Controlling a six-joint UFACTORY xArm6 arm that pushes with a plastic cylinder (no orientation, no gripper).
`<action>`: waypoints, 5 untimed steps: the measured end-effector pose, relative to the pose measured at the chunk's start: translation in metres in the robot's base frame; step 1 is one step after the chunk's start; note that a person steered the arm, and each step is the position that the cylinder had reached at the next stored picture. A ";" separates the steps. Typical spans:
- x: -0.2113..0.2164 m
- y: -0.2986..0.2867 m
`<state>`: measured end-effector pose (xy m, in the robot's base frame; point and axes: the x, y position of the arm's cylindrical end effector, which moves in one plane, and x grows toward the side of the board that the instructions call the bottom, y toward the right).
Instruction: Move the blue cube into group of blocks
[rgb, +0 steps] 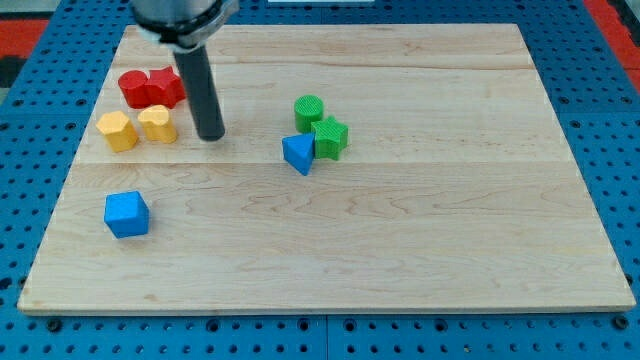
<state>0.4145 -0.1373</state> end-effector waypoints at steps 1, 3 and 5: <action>0.033 -0.048; 0.122 -0.139; 0.067 -0.080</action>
<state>0.4810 -0.2169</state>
